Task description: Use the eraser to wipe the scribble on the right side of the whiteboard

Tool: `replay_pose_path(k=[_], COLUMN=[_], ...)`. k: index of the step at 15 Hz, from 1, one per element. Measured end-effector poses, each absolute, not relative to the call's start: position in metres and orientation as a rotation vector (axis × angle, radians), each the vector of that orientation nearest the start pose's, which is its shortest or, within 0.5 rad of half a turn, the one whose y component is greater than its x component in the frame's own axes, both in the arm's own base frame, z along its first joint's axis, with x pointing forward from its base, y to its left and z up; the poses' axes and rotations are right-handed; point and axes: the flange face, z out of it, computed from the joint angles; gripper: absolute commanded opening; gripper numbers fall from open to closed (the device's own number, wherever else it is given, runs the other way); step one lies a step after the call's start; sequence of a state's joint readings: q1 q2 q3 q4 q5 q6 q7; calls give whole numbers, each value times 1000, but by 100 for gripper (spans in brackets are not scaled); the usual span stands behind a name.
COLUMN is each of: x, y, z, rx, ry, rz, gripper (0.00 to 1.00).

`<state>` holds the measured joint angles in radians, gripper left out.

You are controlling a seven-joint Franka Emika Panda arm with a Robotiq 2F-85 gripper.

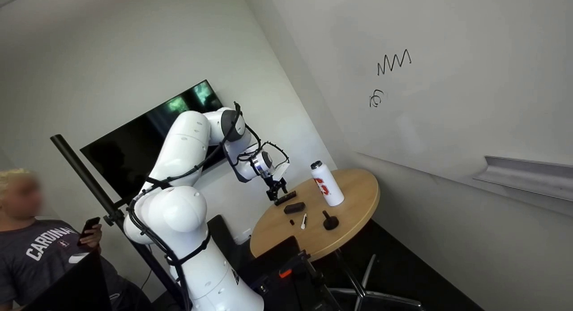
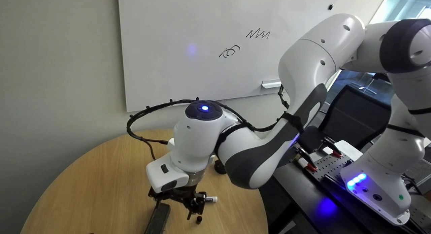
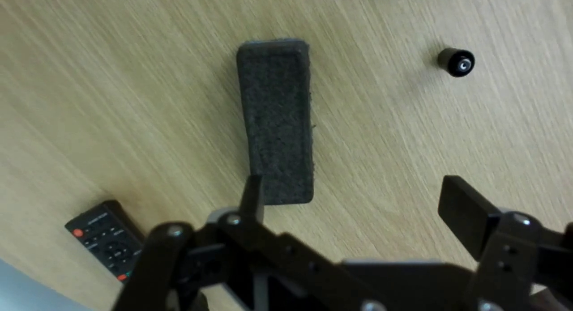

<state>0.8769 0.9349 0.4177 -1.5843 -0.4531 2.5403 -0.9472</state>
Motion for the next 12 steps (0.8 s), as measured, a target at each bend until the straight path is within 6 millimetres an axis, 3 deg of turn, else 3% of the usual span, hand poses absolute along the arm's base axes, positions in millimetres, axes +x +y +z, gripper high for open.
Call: replay_pose_path(k=[12], x=[224], y=[693], z=[95], rx=[1033], ry=[2999], rz=[167], gripper=[100])
